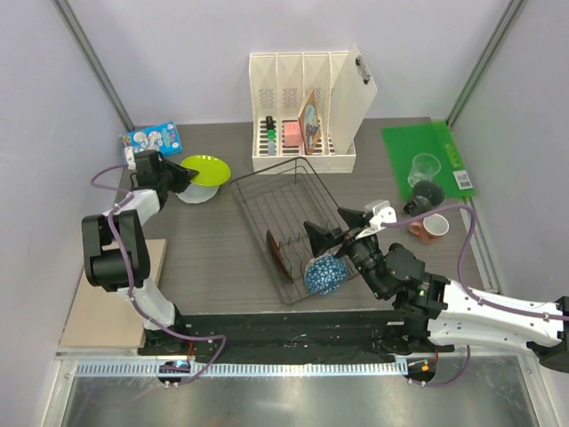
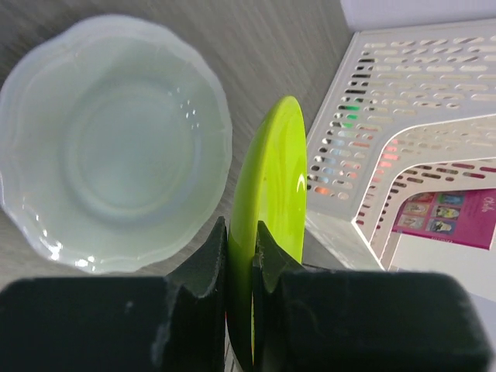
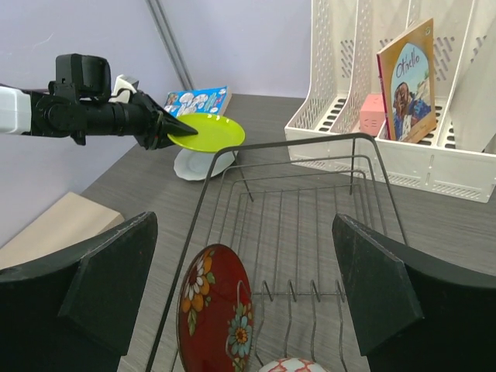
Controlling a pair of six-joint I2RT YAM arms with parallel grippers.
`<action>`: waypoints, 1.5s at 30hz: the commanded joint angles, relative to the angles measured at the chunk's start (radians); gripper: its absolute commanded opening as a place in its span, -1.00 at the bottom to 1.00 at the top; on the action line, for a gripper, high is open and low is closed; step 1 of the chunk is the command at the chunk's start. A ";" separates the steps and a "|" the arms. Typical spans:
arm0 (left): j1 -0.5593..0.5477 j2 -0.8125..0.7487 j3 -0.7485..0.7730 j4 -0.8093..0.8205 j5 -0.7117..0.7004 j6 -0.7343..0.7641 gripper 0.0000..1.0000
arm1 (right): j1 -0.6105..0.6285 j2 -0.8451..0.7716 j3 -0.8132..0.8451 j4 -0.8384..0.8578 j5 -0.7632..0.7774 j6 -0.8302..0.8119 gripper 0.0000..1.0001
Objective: Unload the mixed dishes from the dish rack
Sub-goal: Place the plate at the center of the board.
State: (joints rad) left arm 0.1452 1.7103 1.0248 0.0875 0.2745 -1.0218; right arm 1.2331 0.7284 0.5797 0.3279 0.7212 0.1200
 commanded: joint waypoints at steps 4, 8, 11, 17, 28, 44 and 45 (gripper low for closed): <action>0.040 0.093 0.023 0.210 0.043 -0.017 -1.00 | -0.033 0.040 0.035 0.000 -0.091 0.070 0.99; 0.048 0.130 0.029 0.198 0.034 0.003 -1.00 | -0.043 0.055 0.034 -0.001 -0.091 0.067 0.99; 0.048 0.156 0.054 0.143 0.031 0.025 -1.00 | -0.058 0.071 0.037 0.000 -0.100 0.069 0.99; 0.054 0.157 0.070 0.049 0.008 0.061 -0.27 | -0.069 0.103 0.051 -0.004 -0.114 0.070 0.99; 0.057 0.037 0.072 -0.156 -0.109 0.080 0.28 | -0.073 0.098 0.045 -0.012 -0.109 0.072 0.99; 0.086 -0.178 -0.042 -0.324 -0.199 0.069 0.49 | -0.075 0.101 0.048 -0.049 -0.146 0.096 0.99; 0.086 -0.193 -0.048 -0.322 -0.187 0.059 0.48 | -0.076 0.109 0.054 -0.052 -0.152 0.101 0.99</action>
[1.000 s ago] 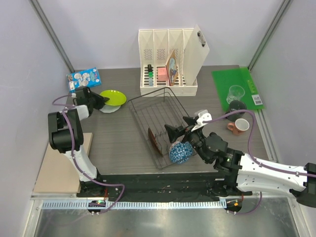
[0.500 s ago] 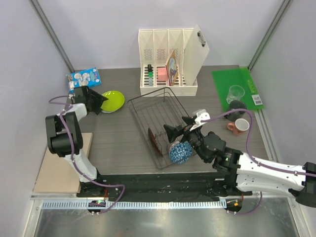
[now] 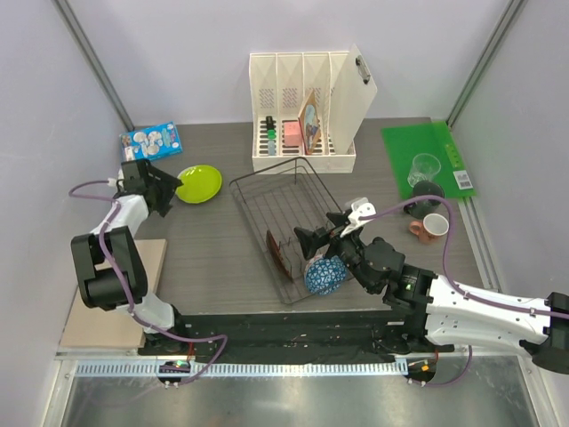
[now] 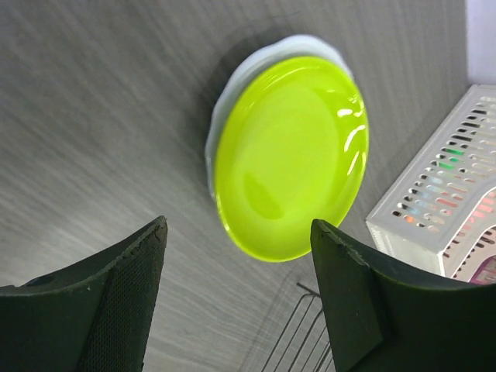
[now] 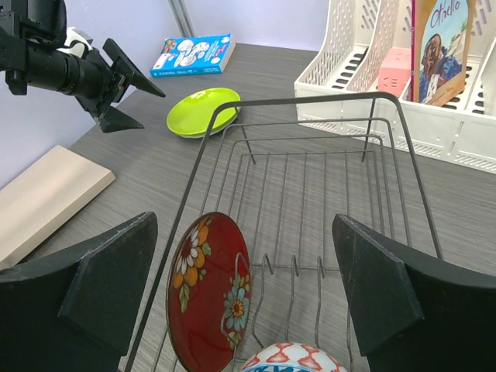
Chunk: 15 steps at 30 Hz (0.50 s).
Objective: Unload the mixed dishes from the dish rack
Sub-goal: Pick up the plate from the dish rack.
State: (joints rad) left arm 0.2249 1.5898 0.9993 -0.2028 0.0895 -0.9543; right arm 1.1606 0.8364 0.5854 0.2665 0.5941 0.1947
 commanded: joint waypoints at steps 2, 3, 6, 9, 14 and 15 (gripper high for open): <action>-0.001 -0.146 -0.059 -0.006 0.030 -0.041 0.46 | -0.004 0.045 0.063 0.004 -0.071 0.014 0.99; -0.010 -0.174 -0.077 0.000 0.033 -0.043 0.46 | -0.004 0.065 0.077 0.005 -0.094 -0.009 0.99; -0.090 -0.289 -0.073 -0.026 -0.008 -0.002 0.44 | -0.002 0.170 0.140 -0.050 -0.155 -0.060 0.99; -0.188 -0.382 -0.079 -0.064 -0.051 0.051 0.42 | -0.004 0.279 0.226 -0.154 -0.195 -0.084 0.99; -0.300 -0.488 -0.149 -0.087 -0.042 0.055 0.38 | -0.004 0.337 0.231 -0.171 -0.304 -0.074 0.94; -0.312 -0.523 -0.181 -0.090 -0.036 0.057 0.37 | -0.004 0.337 0.217 -0.170 -0.315 -0.067 0.91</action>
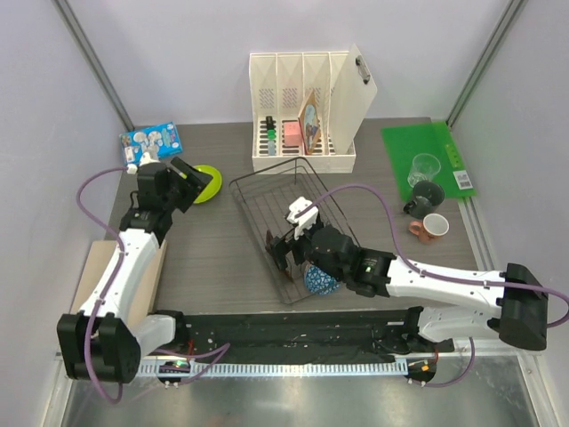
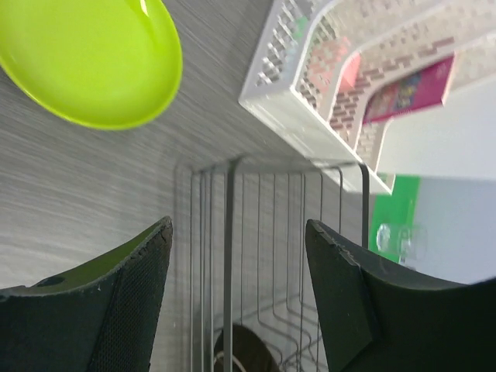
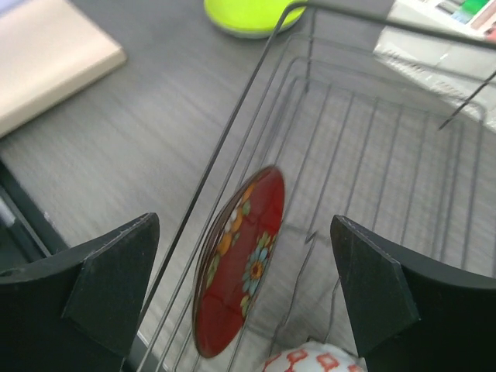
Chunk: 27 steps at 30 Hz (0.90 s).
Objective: Unload the mixed dishes from the dish rack
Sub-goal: Pick up the plate from the dish rack.
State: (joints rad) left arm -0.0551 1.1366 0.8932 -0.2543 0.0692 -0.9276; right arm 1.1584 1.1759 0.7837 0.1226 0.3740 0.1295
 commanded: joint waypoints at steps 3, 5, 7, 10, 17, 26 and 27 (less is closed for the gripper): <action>-0.040 -0.121 -0.134 -0.045 -0.009 0.041 0.37 | -0.002 -0.010 -0.015 -0.024 -0.103 0.019 0.80; -0.042 -0.161 -0.158 -0.045 -0.023 0.059 0.36 | 0.000 -0.016 -0.040 -0.020 -0.113 0.036 0.77; -0.042 -0.178 -0.183 -0.057 -0.029 0.067 0.37 | -0.002 -0.016 -0.055 -0.009 -0.129 0.065 0.73; -0.045 -0.178 -0.194 -0.056 -0.006 0.064 0.36 | 0.000 0.007 -0.072 0.014 -0.145 0.096 0.70; -0.061 -0.179 -0.217 -0.056 0.021 0.049 0.35 | 0.000 0.117 -0.054 0.026 -0.168 0.107 0.63; -0.063 -0.187 -0.229 -0.056 0.020 0.050 0.35 | 0.000 0.182 -0.052 0.065 -0.184 0.102 0.09; -0.063 -0.187 -0.231 -0.059 0.020 0.050 0.35 | -0.002 0.176 -0.052 0.061 -0.181 0.098 -0.01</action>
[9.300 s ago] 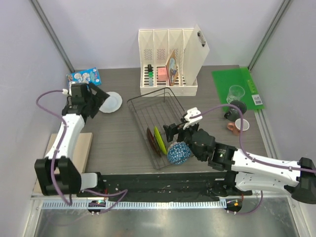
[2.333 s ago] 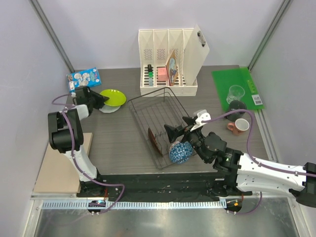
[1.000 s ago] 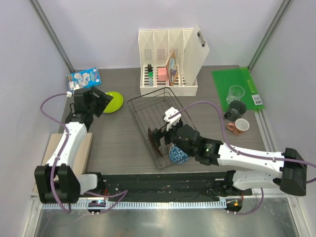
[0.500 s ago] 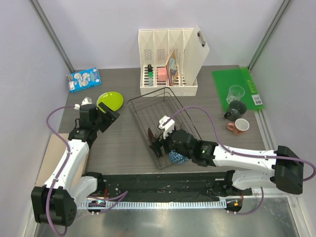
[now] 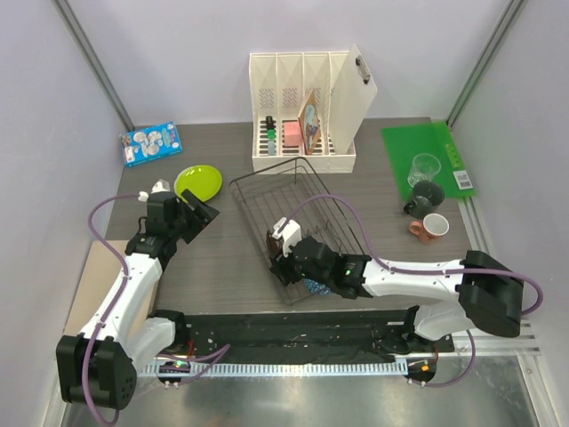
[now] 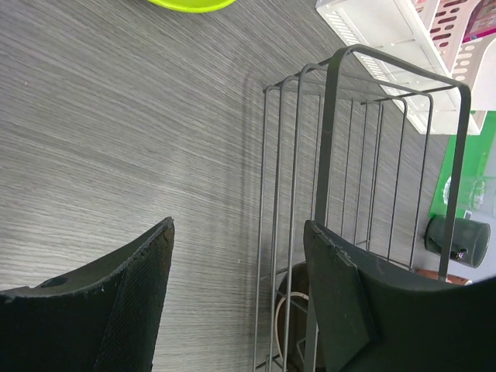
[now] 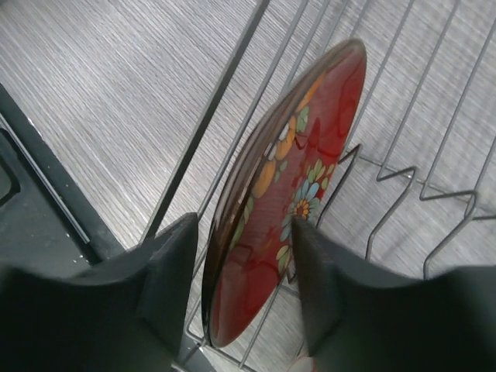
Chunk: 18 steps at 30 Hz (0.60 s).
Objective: Unload the mixed dishes from the dish rack
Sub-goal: Pick up the plate from the dish rack.
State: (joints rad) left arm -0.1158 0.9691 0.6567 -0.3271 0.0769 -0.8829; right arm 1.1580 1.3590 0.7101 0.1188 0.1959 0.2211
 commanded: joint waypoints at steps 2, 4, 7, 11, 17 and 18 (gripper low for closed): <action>-0.002 -0.018 0.004 0.017 0.012 0.004 0.35 | 0.000 -0.021 0.014 0.067 0.013 0.006 -0.33; -0.002 -0.012 0.004 0.017 0.014 0.002 0.35 | -0.001 -0.049 0.005 0.073 0.031 0.004 -0.52; -0.002 -0.006 0.001 0.020 0.020 -0.001 0.35 | -0.001 -0.084 -0.009 0.068 0.043 0.003 -0.77; -0.002 0.000 0.003 0.026 0.026 -0.002 0.34 | -0.001 -0.119 0.002 0.044 0.042 0.000 -0.98; -0.002 0.009 0.001 0.029 0.032 -0.004 0.34 | 0.002 -0.188 0.058 -0.033 0.033 -0.011 -0.98; -0.002 0.013 0.001 0.031 0.040 -0.004 0.34 | 0.002 -0.199 0.066 -0.042 0.031 -0.012 -0.98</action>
State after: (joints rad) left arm -0.1158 0.9733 0.6567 -0.3264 0.0921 -0.8856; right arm 1.1549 1.2476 0.6952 0.0559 0.2241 0.2390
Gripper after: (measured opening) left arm 0.674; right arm 0.238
